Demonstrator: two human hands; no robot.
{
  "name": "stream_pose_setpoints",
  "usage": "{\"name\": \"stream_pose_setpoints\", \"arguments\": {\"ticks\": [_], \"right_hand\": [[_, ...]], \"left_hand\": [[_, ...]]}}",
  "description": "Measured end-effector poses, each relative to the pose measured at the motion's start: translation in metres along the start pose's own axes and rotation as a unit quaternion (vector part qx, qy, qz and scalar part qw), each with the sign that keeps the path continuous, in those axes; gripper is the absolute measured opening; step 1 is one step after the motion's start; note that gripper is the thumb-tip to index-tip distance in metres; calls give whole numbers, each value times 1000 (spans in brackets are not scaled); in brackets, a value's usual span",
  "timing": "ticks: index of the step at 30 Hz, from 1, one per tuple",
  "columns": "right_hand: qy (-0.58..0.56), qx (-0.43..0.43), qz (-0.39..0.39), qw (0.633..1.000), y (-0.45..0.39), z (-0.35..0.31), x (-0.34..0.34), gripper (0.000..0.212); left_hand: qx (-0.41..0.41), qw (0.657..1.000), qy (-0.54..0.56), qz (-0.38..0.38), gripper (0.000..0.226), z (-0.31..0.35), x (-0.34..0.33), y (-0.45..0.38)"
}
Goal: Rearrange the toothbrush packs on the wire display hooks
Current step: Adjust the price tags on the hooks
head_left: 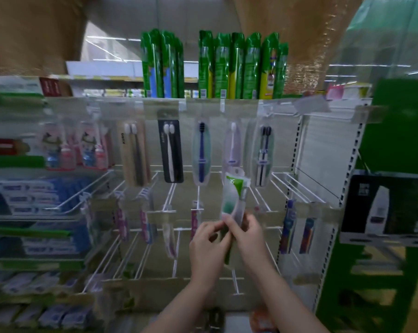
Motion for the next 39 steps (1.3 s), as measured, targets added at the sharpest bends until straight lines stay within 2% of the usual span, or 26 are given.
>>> {"name": "stream_pose_setpoints", "arguments": {"ticks": [3,7,12,16,21,27,32,39], "right_hand": [[-11,-18,-10,1000,-12,-6,-4,12],[-54,-87,-75,992,-19,-9,-18,31],[-86,-122,-131,980,-19,-8,-35,32],[-72,-127,-154,977,-17,-1,-48,32],[-48,-140,-176,973,-16,12,-66,37],[-19,-143,-219,965,-9,28,-104,30],[4,-148,-229,962,-4,52,-144,27],[46,-108,-225,967,-11,77,-213,24]], "left_hand": [[18,999,27,-24,21,2,14,-10],[40,999,14,31,11,5,40,-27],[125,990,50,-52,18,-4,54,-41],[163,983,81,-39,14,-11,72,-43],[167,984,58,-17,14,-23,95,-38],[176,983,50,5,26,-31,134,-33],[185,983,14,2,18,-47,172,-36],[180,984,-3,8,12,-97,230,-49]]}}
Point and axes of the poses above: each hand's wrist, its own y-axis away from the middle knuckle, its own x-axis out of the back of the hand, z = x × y, the point moved 4 cm from there along -y, towards the middle knuckle, and after that the axes turned 5 degrees about -x, right-handed, at the moved point
